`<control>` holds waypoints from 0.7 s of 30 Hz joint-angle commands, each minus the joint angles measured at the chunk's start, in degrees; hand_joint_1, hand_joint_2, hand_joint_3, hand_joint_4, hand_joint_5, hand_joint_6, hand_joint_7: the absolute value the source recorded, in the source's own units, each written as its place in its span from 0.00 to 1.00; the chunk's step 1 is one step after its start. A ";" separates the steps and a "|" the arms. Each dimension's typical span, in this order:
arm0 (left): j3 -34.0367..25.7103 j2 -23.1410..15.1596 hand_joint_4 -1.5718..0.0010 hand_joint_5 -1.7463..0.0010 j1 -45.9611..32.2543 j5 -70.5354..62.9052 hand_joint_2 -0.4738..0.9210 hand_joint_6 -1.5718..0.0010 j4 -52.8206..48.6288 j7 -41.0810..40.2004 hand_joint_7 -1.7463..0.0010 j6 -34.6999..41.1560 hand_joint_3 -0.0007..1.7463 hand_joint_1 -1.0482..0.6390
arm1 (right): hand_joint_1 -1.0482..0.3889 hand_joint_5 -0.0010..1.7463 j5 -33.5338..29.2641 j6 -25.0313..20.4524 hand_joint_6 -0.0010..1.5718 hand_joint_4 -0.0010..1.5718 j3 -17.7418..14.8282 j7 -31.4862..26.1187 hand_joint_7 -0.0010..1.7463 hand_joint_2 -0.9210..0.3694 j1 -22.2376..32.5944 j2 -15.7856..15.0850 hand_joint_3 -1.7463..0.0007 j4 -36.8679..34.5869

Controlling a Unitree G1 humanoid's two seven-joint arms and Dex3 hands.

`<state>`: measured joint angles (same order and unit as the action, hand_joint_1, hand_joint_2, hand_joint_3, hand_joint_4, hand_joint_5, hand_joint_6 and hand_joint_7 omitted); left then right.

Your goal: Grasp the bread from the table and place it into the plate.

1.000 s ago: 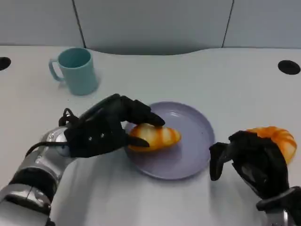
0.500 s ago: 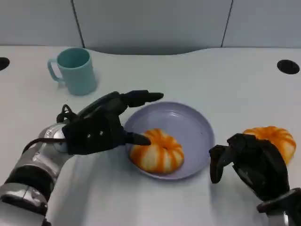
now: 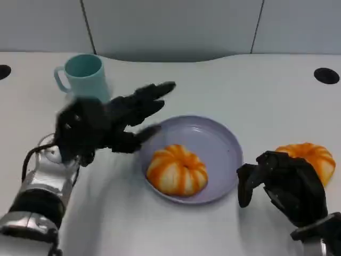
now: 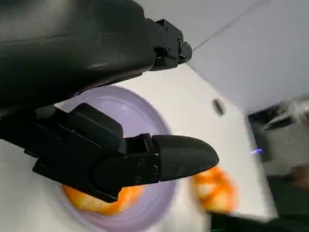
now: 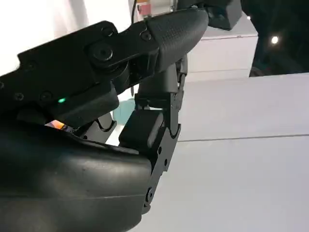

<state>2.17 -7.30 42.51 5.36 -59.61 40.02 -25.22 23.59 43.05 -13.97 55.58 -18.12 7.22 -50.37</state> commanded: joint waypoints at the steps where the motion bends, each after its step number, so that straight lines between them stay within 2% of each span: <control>1: -11.45 -0.02 0.99 0.99 -11.09 29.68 1.00 1.00 24.81 14.72 1.00 34.99 0.46 0.00 | 0.38 0.90 1.39 0.16 0.66 0.62 -0.27 0.51 0.59 0.00 -0.37 0.03 0.98 -0.48; 3: -11.75 -1.85 0.99 0.99 -15.48 33.88 1.00 1.00 32.10 16.07 1.00 41.25 0.46 0.00 | 0.37 0.90 1.44 0.05 0.65 0.62 -0.31 0.83 0.60 0.00 -0.45 0.11 0.97 -0.57; 6: -12.54 -5.80 0.97 0.98 -24.16 36.60 1.00 0.98 39.25 19.75 0.99 45.96 0.43 0.00 | 0.36 0.90 0.72 0.28 0.67 0.63 -0.08 -0.28 0.58 0.00 -0.04 0.44 0.97 -0.06; 10: -14.80 -6.50 0.97 0.98 -30.73 39.81 1.00 0.98 43.70 19.15 0.99 51.28 0.42 0.00 | 0.37 0.91 0.02 -2.55 0.67 0.62 0.80 -0.55 0.58 0.00 0.35 -0.70 0.96 1.21; 14: -17.98 -1.51 0.92 0.95 -40.95 40.69 1.00 0.93 43.09 17.76 0.97 48.39 0.41 0.00 | 0.37 0.89 1.07 -3.09 0.67 0.63 -0.40 0.46 0.59 0.00 -1.19 -3.18 0.97 -0.18; 16: -18.33 -0.19 0.88 0.93 -41.78 39.59 1.00 0.90 40.43 18.04 0.96 46.50 0.41 0.00 | 0.38 0.88 2.91 -5.73 0.67 0.64 -1.41 2.38 0.58 0.00 -1.65 -4.05 0.98 -0.76; 19: -18.34 0.12 0.82 0.88 -40.47 38.18 1.00 0.86 35.63 20.29 0.95 44.38 0.39 0.00 | 0.45 0.88 7.67 -9.74 0.63 0.61 -4.01 10.04 0.50 0.00 -3.65 -4.78 0.97 -3.67; 21: -17.65 0.80 0.81 0.84 -39.10 37.71 1.00 0.84 33.54 21.88 0.96 43.50 0.38 0.00 | 0.44 0.86 8.02 -7.59 0.63 0.61 -5.10 13.69 0.48 0.00 -5.43 -6.09 0.95 -6.42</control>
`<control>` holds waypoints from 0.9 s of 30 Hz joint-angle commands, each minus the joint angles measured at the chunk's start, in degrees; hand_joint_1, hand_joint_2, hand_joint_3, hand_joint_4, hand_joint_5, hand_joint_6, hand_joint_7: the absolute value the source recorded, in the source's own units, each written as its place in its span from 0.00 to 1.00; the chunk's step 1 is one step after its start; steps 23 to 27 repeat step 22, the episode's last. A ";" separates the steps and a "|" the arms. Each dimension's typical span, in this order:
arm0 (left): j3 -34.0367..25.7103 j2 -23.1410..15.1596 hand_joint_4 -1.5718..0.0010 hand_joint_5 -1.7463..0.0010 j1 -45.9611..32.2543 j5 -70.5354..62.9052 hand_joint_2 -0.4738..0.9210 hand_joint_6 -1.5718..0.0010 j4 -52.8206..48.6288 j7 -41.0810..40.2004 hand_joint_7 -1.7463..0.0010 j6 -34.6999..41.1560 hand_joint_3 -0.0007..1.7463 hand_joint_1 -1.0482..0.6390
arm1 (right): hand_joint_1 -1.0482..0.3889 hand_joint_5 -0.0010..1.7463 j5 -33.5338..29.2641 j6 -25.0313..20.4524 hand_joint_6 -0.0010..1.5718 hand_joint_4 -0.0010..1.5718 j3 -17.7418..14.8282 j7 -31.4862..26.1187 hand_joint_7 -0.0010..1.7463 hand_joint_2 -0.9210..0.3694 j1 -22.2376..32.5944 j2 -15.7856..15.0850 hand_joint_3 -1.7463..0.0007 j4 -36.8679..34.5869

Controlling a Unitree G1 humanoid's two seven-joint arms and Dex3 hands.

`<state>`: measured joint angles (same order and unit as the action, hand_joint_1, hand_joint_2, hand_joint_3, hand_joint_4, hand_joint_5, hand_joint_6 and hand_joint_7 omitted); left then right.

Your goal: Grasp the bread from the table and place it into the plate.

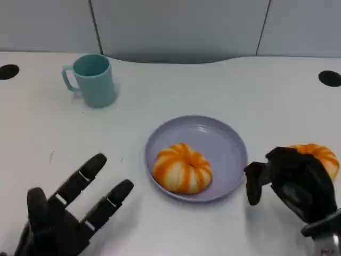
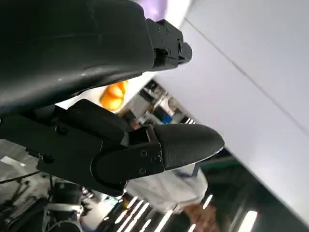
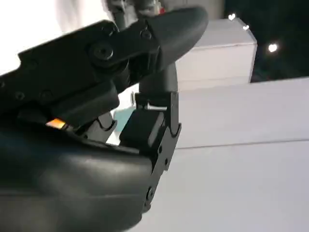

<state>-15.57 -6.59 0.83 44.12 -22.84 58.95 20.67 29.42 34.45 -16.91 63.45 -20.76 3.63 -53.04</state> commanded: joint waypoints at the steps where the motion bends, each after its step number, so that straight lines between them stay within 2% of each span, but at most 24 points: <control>1: 0.47 0.30 0.81 0.82 3.02 -1.37 1.00 0.84 -4.12 3.94 0.96 -3.00 0.37 0.00 | 0.43 0.86 2.10 2.66 0.63 0.61 -2.65 7.35 0.48 0.00 -3.62 -3.07 0.94 -5.05; 2: 0.71 0.68 0.81 0.81 3.02 -1.60 1.00 0.84 -4.25 3.87 0.97 -3.28 0.37 0.00 | 0.42 0.85 2.65 3.52 0.63 0.61 -3.57 8.92 0.48 0.00 -4.42 -3.32 0.93 -6.44; 4: 0.91 1.13 0.79 0.79 2.75 -2.05 1.00 0.82 -4.06 3.39 0.96 -3.57 0.37 0.00 | 0.42 0.80 3.01 3.70 0.66 0.64 -4.83 10.22 0.41 0.00 -5.23 -3.54 0.95 -8.50; 6: 0.89 1.35 0.78 0.78 2.38 -2.36 1.00 0.80 -3.48 2.91 0.96 -3.42 0.37 0.00 | 0.41 0.80 2.69 2.69 0.68 0.63 -5.21 12.09 0.35 0.00 -5.89 -4.23 0.94 -9.90; 7: 0.88 1.32 0.78 0.77 2.23 -2.53 1.00 0.80 -3.17 2.79 0.96 -3.41 0.37 0.00 | 0.41 0.80 2.61 3.74 0.68 0.63 -5.54 12.08 0.35 0.00 -5.98 -3.93 0.93 -10.22; 9: 0.73 1.06 0.76 0.77 2.42 -2.82 1.00 0.77 -3.41 3.08 0.95 -3.66 0.36 0.00 | 0.41 0.85 2.84 6.17 0.69 0.62 -6.47 12.16 0.41 0.00 -6.24 -3.19 0.94 -10.98; 13: 0.34 0.67 0.76 0.76 3.09 -3.32 1.00 0.77 -4.61 3.71 0.95 -4.53 0.36 0.00 | 0.39 0.85 3.09 8.35 0.69 0.64 -7.84 12.18 0.43 0.00 -6.47 -2.07 0.96 -11.76; 15: 0.18 0.37 0.77 0.76 3.63 -3.31 1.00 0.77 -5.73 4.77 0.96 -4.96 0.36 0.00 | 0.36 0.89 3.37 9.05 0.67 0.61 -8.30 13.63 0.37 0.00 -6.94 -2.04 0.96 -12.12; 18: 0.04 -0.04 0.78 0.76 4.47 -3.66 1.00 0.78 -7.39 5.94 0.96 -6.09 0.36 0.00 | 0.36 0.97 4.08 8.84 0.71 0.55 -9.39 15.10 0.20 0.00 -7.66 -1.93 0.98 -12.63; 22: -0.12 -0.18 0.77 0.74 5.04 -3.93 1.00 0.74 -8.66 6.34 0.95 -7.09 0.35 0.00 | 0.35 1.00 3.44 8.16 0.74 0.54 -9.63 14.00 0.15 0.01 -7.44 -1.84 0.99 -12.80; 27: -0.12 -0.18 0.77 0.74 5.04 -3.93 1.00 0.74 -8.66 6.34 0.95 -7.09 0.35 0.00 | 0.35 1.00 3.44 8.16 0.74 0.54 -9.63 14.00 0.15 0.01 -7.44 -1.84 0.99 -12.80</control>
